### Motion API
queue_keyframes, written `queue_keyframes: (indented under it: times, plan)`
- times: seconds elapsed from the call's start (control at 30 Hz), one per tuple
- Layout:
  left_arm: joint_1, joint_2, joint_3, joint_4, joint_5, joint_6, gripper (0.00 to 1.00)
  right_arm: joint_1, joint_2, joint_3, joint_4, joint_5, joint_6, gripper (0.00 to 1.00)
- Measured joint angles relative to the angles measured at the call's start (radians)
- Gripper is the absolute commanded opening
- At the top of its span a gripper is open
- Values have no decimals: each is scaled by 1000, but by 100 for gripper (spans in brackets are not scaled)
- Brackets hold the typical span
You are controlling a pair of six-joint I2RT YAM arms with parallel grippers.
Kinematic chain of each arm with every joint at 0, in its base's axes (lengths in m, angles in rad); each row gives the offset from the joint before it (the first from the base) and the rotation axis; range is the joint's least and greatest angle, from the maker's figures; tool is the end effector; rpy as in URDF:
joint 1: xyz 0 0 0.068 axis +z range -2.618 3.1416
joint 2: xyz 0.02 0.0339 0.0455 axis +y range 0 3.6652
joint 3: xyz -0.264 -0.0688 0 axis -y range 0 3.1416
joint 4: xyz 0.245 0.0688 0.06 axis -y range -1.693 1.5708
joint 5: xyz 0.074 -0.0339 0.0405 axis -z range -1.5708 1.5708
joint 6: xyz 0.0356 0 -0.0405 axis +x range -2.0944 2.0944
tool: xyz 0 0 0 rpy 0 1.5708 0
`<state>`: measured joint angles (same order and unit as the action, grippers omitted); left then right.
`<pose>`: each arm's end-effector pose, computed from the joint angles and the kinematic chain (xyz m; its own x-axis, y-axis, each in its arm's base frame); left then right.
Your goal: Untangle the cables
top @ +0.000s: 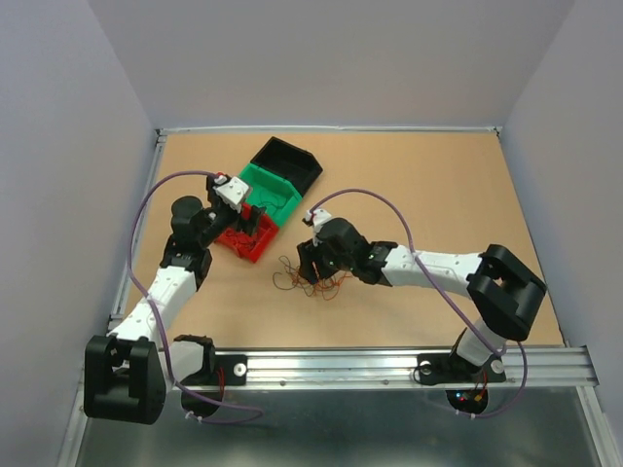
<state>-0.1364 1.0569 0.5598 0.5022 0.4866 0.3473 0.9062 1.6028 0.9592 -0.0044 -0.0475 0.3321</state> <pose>0.2352 -0.0491 0.2798 0.2033 0.2758 -0.9395 0.5469 0.7639 0.3426 0.2132 0.2748 0.2122 -0.6159 -0.2580 -0.7444 -0.6440 0.7091 0.2870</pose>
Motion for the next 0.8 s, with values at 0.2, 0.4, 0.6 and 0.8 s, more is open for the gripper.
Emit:
queue_keyframes:
  times: [0.2, 0.4, 0.6, 0.8]
  plan:
    - [-1, 40, 28, -40, 90, 41, 99, 68, 48, 4, -31, 47, -30, 27]
    - [-8, 43, 28, -55, 154, 82, 99, 68, 60, 20, -57, 69, -48, 1]
    - [-48, 23, 28, -85, 223, 162, 99, 68, 17, 20, -80, 107, -54, 0]
    - [-97, 20, 28, -167, 294, 241, 99, 68, -164, 6, -86, 198, -56, 1]
